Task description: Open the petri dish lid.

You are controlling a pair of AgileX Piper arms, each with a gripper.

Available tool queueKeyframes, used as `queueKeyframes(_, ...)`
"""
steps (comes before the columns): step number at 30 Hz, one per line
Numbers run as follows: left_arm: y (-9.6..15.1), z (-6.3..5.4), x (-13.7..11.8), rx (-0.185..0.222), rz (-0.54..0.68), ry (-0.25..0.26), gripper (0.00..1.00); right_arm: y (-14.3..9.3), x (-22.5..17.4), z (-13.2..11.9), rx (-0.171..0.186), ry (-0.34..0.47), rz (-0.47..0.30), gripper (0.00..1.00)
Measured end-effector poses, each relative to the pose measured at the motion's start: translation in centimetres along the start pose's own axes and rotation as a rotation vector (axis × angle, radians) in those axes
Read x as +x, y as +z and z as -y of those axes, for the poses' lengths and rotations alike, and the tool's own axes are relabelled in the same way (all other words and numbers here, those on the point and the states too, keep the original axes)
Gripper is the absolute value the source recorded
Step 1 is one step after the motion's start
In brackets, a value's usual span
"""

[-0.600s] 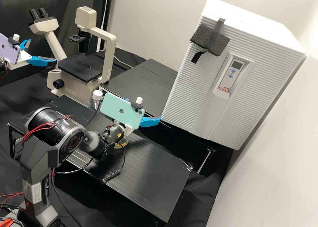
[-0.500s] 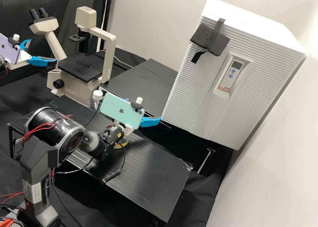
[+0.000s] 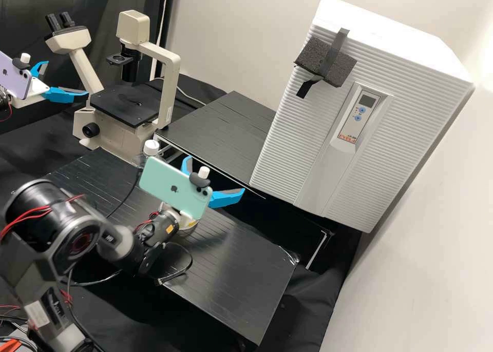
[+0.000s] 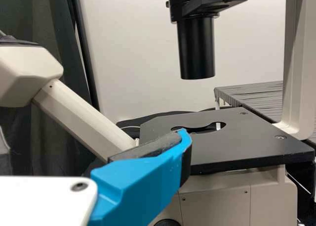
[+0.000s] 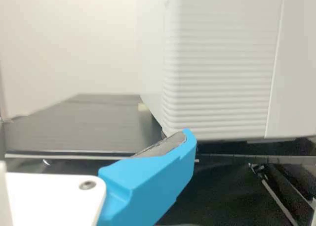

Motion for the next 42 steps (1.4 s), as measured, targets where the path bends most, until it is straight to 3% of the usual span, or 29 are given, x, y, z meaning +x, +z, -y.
queueKeyframes(4, 0.0, 0.0, 0.0, 0.0, 0.0, 0.0, 1.0, -0.4, -2.5, 0.3, -0.001, -0.014, -0.036, 1.0)
queueKeyframes(9, 0.0, 0.0, 0.0, 0.0, 0.0, 0.0, 1.0, -0.4, -5.3, 0.7, -0.034, -0.046, -0.053, 1.0)
queueKeyframes(18, 0.0, 0.0, 0.0, 0.0, 0.0, 0.0, 1.0, -0.8, -7.1, -0.6, -0.084, -0.082, -0.112, 1.0)
queueKeyframes(23, 0.0, 0.0, 0.0, 0.0, 0.0, 0.0, 1.0, -1.2, -7.4, -0.3, -0.089, -0.123, -0.135, 1.0)
queueKeyframes(31, 0.0, 0.0, 0.0, 0.0, 0.0, 0.0, 1.0, 0.1, -6.8, 0.5, -0.048, -0.182, -0.067, 1.0)
queueKeyframes(42, 0.0, 0.0, 0.0, 0.0, 0.0, 0.0, 1.0, 1.5, -7.1, 0.3, -0.095, -0.212, -0.002, 1.0)
